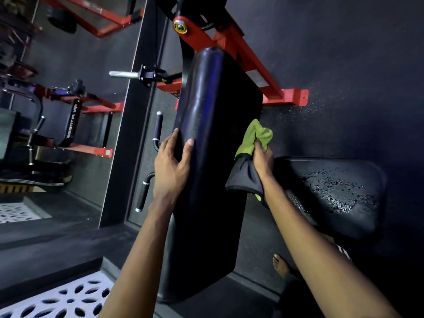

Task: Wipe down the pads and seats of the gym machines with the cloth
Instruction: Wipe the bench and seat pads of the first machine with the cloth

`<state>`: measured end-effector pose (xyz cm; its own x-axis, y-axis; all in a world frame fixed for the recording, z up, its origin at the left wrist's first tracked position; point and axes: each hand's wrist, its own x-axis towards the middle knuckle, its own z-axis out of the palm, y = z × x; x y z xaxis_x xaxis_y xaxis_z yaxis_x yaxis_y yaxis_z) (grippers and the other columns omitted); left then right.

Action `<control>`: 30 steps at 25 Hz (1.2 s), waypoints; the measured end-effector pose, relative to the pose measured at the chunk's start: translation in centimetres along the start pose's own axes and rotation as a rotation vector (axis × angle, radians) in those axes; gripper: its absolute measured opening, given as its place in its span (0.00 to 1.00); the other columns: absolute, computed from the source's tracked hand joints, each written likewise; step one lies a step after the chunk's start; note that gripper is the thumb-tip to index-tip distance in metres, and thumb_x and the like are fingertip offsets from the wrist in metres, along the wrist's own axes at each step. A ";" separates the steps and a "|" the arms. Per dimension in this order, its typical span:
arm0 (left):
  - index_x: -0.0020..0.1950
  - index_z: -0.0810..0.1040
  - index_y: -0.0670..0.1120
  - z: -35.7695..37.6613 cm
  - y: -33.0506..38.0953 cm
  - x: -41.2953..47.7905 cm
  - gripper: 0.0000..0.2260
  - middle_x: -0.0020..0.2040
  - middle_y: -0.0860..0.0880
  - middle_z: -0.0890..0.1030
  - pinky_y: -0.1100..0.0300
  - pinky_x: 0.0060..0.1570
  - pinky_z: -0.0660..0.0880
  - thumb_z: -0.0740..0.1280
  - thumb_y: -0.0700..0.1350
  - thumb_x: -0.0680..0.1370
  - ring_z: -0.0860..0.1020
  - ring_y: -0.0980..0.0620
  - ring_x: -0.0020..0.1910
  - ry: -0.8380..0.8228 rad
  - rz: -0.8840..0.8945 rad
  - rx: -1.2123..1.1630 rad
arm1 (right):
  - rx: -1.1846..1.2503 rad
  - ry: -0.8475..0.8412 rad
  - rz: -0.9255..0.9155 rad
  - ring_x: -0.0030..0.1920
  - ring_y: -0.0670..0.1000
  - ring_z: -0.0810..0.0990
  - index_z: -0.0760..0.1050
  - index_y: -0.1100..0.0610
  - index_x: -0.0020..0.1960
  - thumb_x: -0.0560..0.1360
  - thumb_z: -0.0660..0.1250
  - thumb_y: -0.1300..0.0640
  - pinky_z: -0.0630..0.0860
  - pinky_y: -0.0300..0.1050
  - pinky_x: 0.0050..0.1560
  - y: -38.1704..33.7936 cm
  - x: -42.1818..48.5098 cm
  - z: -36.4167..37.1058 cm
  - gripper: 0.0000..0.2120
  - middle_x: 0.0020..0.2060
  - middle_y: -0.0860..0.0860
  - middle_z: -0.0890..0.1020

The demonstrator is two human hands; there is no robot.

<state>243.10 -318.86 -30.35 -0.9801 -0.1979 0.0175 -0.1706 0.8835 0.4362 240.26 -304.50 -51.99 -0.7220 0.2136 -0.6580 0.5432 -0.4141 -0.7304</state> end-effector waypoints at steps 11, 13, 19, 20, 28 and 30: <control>0.80 0.61 0.54 -2.1 -4.1 -9.2 0.24 0.72 0.64 0.64 0.74 0.67 0.55 0.53 0.58 0.85 0.58 0.79 0.67 -0.072 -0.116 0.046 | -0.106 -0.140 -0.364 0.62 0.43 0.80 0.73 0.45 0.70 0.74 0.71 0.36 0.77 0.48 0.63 -1.7 -12.5 0.0 0.27 0.61 0.45 0.82; 0.80 0.61 0.55 -2.0 -4.5 -9.0 0.25 0.74 0.62 0.65 0.65 0.71 0.58 0.53 0.60 0.84 0.59 0.75 0.69 -0.074 -0.127 0.042 | -0.086 -0.147 -0.461 0.66 0.45 0.77 0.73 0.52 0.71 0.76 0.71 0.42 0.73 0.46 0.68 -1.6 -14.4 0.5 0.27 0.65 0.49 0.80; 0.80 0.60 0.56 -1.9 -4.5 -9.1 0.26 0.77 0.54 0.68 0.50 0.75 0.61 0.53 0.62 0.83 0.65 0.56 0.76 -0.065 -0.149 0.032 | -0.128 -0.185 -0.710 0.75 0.51 0.69 0.69 0.59 0.76 0.77 0.71 0.45 0.64 0.45 0.76 -4.7 -11.8 2.6 0.32 0.73 0.50 0.71; 0.80 0.60 0.56 -1.9 -4.6 -9.2 0.26 0.77 0.53 0.68 0.49 0.75 0.61 0.53 0.62 0.83 0.65 0.55 0.76 -0.063 -0.145 0.032 | -0.068 -0.167 -0.654 0.74 0.51 0.71 0.70 0.59 0.75 0.77 0.71 0.44 0.67 0.50 0.75 -3.5 -11.7 2.6 0.31 0.72 0.51 0.73; 0.80 0.60 0.58 -1.7 -5.0 -9.3 0.27 0.72 0.49 0.74 0.42 0.71 0.64 0.52 0.65 0.82 0.70 0.50 0.71 -0.034 -0.150 0.034 | -0.085 -0.070 -0.539 0.71 0.50 0.75 0.72 0.57 0.74 0.77 0.69 0.42 0.69 0.46 0.73 -4.2 -14.5 3.6 0.31 0.70 0.53 0.77; 0.80 0.61 0.58 -1.7 -5.1 -9.2 0.27 0.73 0.50 0.73 0.42 0.72 0.64 0.53 0.64 0.82 0.69 0.51 0.72 -0.038 -0.147 0.028 | -0.214 -0.100 -0.701 0.75 0.52 0.70 0.71 0.58 0.75 0.76 0.69 0.43 0.62 0.31 0.72 -5.8 -15.0 4.1 0.32 0.74 0.55 0.73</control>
<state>253.19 -322.27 -31.20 -0.9473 -0.3104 -0.0791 -0.3150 0.8578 0.4062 246.14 -308.94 -37.12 -0.9602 0.2792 -0.0112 0.0041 -0.0260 -0.9997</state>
